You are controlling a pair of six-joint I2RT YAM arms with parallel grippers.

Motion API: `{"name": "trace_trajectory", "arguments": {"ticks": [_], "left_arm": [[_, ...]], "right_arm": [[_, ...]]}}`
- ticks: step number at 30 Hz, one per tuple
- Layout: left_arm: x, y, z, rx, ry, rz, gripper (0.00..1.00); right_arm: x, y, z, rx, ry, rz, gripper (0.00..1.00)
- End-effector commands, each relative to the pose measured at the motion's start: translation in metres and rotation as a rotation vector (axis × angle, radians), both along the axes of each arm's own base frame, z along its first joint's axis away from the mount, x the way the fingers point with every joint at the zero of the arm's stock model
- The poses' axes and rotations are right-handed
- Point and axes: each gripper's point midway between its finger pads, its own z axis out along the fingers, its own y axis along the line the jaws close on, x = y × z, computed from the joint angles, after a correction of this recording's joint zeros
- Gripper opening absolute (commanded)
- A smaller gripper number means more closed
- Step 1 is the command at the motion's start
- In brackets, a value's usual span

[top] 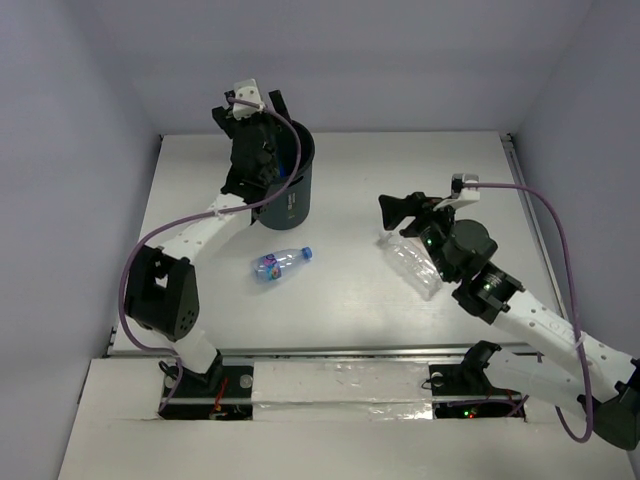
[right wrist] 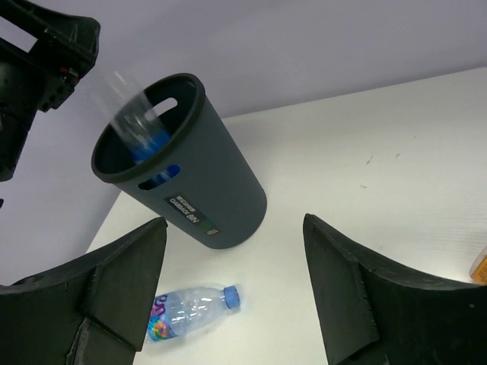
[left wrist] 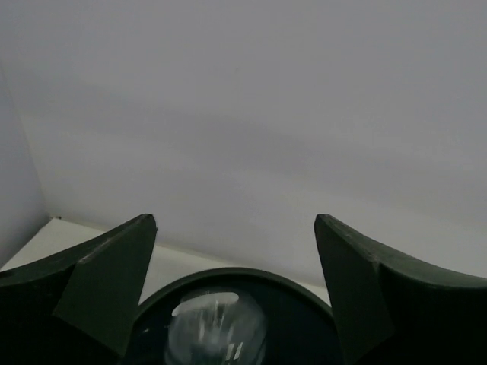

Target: Put the plastic bottles in the bin

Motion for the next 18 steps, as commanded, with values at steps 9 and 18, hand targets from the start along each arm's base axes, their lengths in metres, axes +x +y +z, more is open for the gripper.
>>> {"name": "trace_trajectory", "arguments": {"ticks": [9,18], "left_arm": [[-0.074,0.012,0.099,-0.247,-0.217,-0.169,0.83],[-0.190,-0.091,0.035,-0.370,-0.111,-0.650,0.20]], "right_arm": [[0.007,0.006,0.010,0.013,-0.029,0.001,0.56],[0.017,0.005,-0.001,-0.054,0.039,0.008,0.08]]}}
